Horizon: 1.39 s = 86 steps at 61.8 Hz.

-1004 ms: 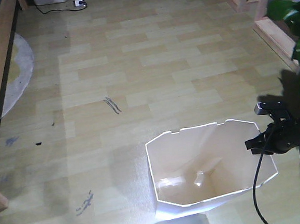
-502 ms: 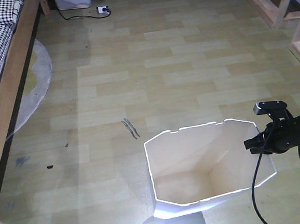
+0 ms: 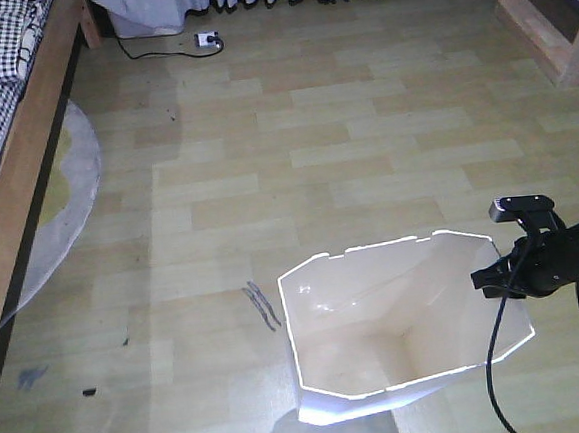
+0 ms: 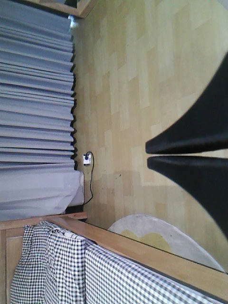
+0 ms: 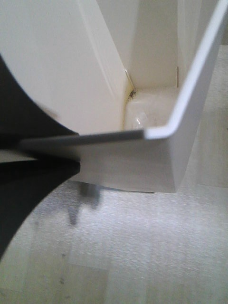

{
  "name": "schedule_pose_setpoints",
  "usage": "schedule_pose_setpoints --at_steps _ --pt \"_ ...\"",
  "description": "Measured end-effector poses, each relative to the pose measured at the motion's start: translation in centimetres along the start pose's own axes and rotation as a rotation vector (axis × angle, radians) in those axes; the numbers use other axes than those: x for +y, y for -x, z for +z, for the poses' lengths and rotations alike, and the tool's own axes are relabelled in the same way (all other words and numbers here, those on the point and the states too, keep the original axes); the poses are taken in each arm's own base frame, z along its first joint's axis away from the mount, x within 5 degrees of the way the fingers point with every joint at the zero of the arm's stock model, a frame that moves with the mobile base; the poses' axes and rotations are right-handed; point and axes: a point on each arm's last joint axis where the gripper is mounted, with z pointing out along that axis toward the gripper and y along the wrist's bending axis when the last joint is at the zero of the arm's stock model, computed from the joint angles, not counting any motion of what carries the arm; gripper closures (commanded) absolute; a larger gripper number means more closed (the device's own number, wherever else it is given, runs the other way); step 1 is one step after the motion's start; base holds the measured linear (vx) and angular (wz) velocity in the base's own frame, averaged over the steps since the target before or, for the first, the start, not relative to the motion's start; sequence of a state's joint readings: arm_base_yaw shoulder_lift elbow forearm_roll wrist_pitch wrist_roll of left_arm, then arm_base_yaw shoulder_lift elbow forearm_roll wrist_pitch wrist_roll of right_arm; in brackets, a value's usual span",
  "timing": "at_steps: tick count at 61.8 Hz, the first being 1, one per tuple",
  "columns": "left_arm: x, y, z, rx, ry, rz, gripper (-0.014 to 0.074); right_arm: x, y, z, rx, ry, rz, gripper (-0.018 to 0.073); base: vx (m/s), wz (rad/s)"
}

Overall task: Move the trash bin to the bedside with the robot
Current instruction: 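Drive toward the bed and curtains holding the bin with the right gripper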

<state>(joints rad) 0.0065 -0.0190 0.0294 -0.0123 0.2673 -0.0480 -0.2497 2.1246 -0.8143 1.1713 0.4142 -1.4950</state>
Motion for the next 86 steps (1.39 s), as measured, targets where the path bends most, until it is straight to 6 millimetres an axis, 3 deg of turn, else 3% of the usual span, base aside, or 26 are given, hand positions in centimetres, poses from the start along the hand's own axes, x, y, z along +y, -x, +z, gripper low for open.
schedule_pose_setpoints --at_steps 86 --pt "0.0 0.0 0.0 0.0 0.0 0.0 0.0602 -0.04 0.0 0.0 0.0 -0.005 0.0 0.0566 0.44 0.08"
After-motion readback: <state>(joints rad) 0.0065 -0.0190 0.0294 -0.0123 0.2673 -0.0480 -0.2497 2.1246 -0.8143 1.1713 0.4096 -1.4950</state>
